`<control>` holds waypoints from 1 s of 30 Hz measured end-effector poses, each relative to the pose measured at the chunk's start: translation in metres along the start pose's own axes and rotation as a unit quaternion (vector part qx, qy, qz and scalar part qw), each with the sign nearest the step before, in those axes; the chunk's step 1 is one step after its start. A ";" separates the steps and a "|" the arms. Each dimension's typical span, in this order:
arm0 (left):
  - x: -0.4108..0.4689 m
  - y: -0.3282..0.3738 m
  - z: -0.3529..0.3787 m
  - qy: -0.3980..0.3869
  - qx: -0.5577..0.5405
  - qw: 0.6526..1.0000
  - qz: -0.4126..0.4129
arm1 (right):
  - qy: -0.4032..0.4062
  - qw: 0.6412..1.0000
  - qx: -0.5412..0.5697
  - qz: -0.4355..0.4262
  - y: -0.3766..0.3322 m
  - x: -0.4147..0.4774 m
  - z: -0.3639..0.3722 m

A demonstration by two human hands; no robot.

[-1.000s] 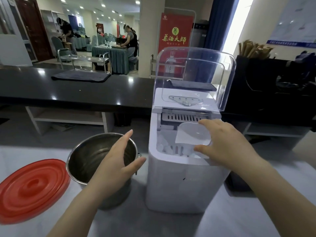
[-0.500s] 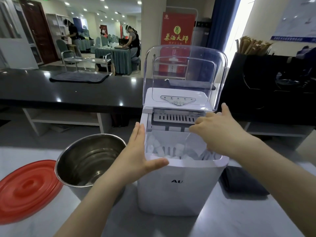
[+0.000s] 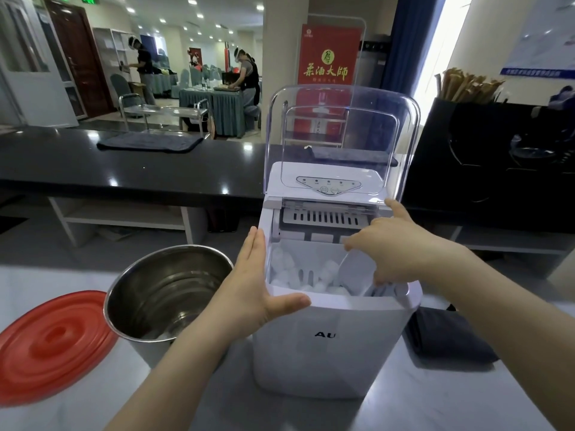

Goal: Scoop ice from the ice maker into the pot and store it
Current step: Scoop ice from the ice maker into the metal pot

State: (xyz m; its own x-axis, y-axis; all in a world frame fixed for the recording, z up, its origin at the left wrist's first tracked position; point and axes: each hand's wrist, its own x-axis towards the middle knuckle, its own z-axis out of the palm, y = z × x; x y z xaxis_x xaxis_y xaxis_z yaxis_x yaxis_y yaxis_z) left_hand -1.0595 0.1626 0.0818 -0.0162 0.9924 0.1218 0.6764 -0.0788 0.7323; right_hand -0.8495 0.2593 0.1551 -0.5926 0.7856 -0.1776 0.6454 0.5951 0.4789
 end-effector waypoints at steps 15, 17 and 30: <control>0.000 -0.001 0.002 0.009 -0.009 1.000 0.001 | -0.023 0.995 0.091 -0.018 -0.014 0.004 0.011; -0.001 -0.001 0.002 0.008 -0.009 1.000 0.002 | -0.016 0.990 0.139 -0.010 -0.014 0.006 0.015; 0.000 -0.002 0.001 0.002 -0.002 1.000 0.007 | 0.021 0.950 0.311 -0.022 -0.029 0.016 0.026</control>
State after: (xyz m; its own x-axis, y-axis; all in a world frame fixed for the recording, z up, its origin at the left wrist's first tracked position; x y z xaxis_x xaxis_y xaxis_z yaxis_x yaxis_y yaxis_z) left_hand -1.0598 0.1631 0.0797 -0.0094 0.9909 0.1341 0.6733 -0.0928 0.7335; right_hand -0.8651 0.2588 0.1159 -0.6362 0.7576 -0.1459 0.7715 0.6224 -0.1321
